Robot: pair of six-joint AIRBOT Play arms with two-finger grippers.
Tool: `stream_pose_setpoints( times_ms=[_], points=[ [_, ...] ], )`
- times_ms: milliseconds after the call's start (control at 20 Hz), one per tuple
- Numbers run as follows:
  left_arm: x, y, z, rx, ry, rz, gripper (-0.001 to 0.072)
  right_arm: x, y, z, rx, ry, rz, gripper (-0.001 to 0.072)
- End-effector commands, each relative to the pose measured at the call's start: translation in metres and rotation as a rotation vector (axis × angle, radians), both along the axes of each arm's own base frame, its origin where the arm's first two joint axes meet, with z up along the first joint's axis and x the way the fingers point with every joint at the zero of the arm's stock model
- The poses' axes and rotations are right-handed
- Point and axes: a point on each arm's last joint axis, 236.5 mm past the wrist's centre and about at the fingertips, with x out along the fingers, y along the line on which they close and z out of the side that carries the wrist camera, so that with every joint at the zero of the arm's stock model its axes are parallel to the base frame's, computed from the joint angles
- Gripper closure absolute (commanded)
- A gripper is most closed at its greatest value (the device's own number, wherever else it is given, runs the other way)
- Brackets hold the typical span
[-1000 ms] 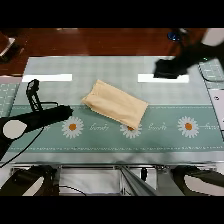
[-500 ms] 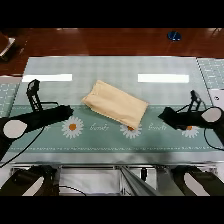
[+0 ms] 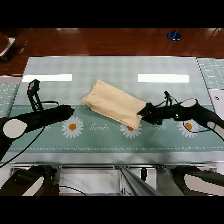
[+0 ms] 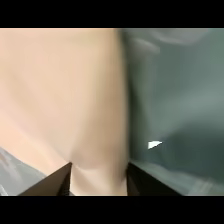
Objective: Fold the shirts.
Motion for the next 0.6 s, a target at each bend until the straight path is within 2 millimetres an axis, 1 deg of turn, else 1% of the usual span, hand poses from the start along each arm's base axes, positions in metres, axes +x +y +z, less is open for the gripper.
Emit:
stream_pose_setpoints(
  times_ms=[0,50,100,150,200,250,300,450,550],
  points=[
    [0.001,0.0,0.0,-0.002,-0.002,0.002,0.0688,0.022,0.033,-0.002,0.023,-0.027,0.113,0.0416],
    [0.001,0.0,0.0,-0.002,-0.002,0.002,0.0688,0.03,0.043,0.008,0.034,-0.077,0.174,0.0583],
    [0.001,0.0,0.001,-0.003,-0.005,0.003,0.0688,0.04,0.05,0.022,0.04,-0.154,0.239,0.0683],
    [0.002,0.0,0.001,-0.003,-0.01,0.006,0.0688,0.053,0.054,0.037,0.033,-0.222,0.289,0.0683],
    [0.003,0.0,0.002,-0.004,-0.012,0.007,0.0688,0.066,0.051,0.051,-0.018,-0.273,0.34,0.0684],
    [0.004,0.0,0.002,-0.005,-0.016,0.008,0.0688,0.077,0.045,0.066,-0.072,-0.281,0.366,0.0683],
    [0.004,0.0,0.003,-0.005,-0.018,0.009,0.0688,0.087,0.043,0.088,-0.097,-0.301,0.389,0.0684],
    [0.004,0.0,0.003,-0.005,-0.018,0.009,0.0688,0.117,0.043,0.171,-0.138,-0.441,0.443,0.0684],
    [0.004,0.0,0.003,-0.005,-0.018,0.009,0.0688,0.127,0.034,0.214,-0.202,-0.524,0.48,0.0684]
  ],
)
